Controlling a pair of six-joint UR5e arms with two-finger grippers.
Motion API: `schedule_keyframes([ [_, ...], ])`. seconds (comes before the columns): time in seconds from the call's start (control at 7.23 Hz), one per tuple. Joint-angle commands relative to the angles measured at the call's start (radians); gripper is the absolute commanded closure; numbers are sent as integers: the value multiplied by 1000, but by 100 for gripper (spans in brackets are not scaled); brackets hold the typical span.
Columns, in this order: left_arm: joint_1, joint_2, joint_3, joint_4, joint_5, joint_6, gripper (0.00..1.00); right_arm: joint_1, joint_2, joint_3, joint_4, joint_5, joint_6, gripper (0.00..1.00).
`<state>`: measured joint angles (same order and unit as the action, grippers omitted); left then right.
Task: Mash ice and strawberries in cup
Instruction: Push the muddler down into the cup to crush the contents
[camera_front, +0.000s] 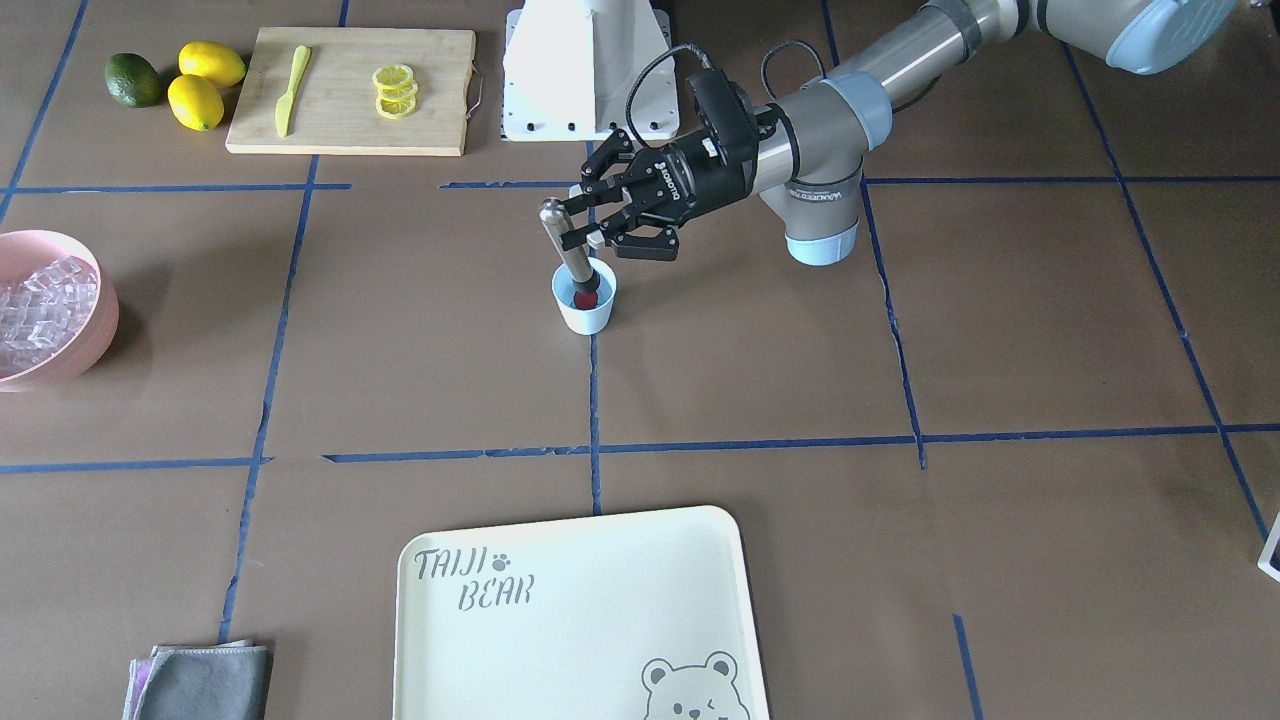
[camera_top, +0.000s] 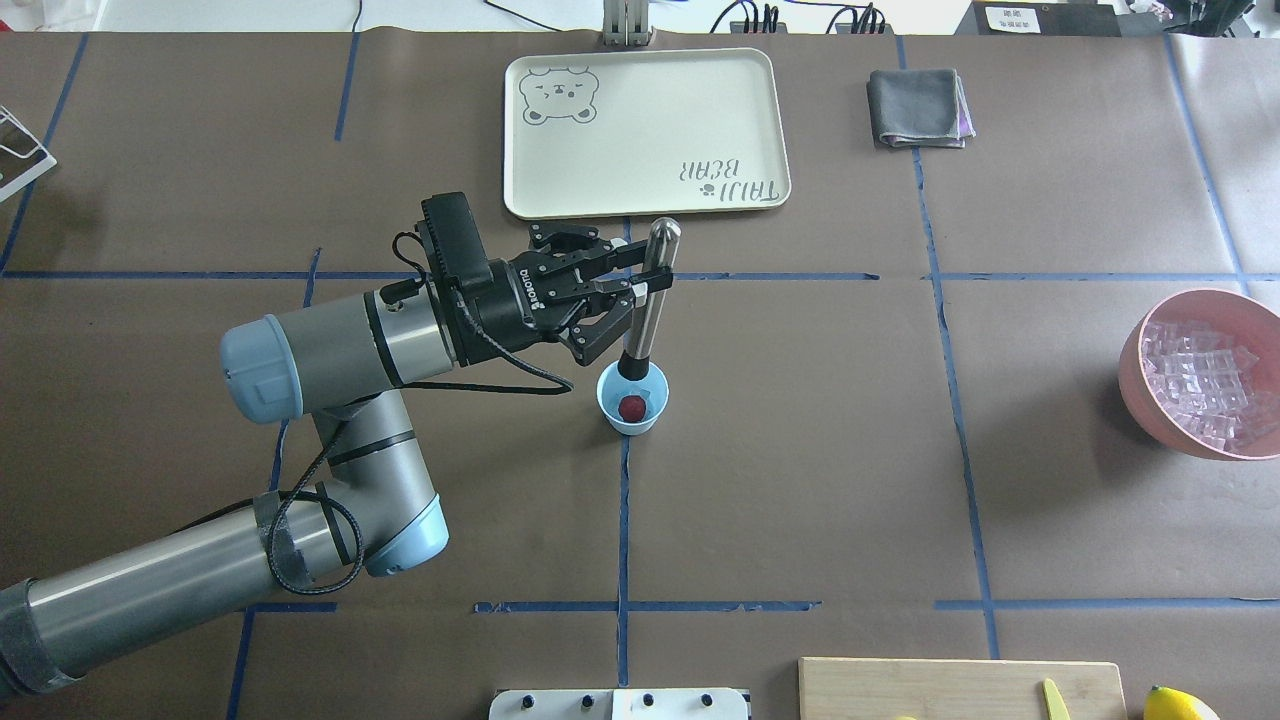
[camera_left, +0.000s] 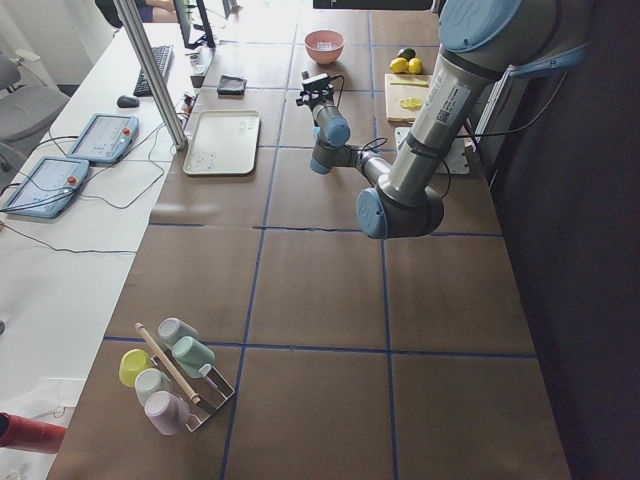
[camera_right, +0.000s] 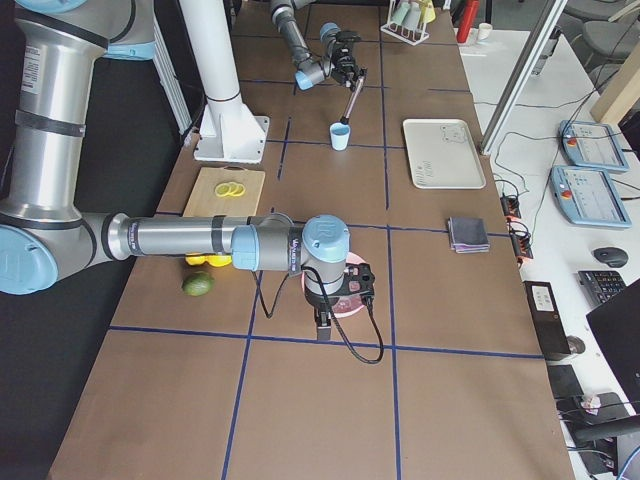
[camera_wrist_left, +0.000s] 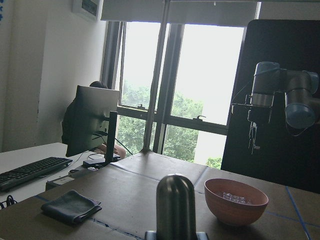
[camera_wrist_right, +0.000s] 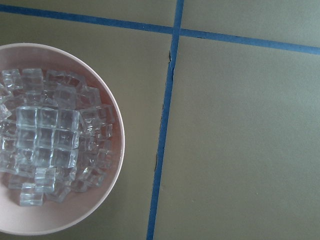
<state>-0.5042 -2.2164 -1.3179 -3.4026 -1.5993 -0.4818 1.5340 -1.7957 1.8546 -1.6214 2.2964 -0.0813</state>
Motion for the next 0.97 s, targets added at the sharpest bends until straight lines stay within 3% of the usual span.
schedule_keyframes([
  [0.0,15,0,32,-26,8,5,98,0,-1,0,0,0,0,0],
  [0.28,75,-17,103,-86,73,90,98,0,-1,0,0,0,0,0],
  [0.83,76,-17,100,-86,73,91,98,0,1,0,0,0,0,0],
])
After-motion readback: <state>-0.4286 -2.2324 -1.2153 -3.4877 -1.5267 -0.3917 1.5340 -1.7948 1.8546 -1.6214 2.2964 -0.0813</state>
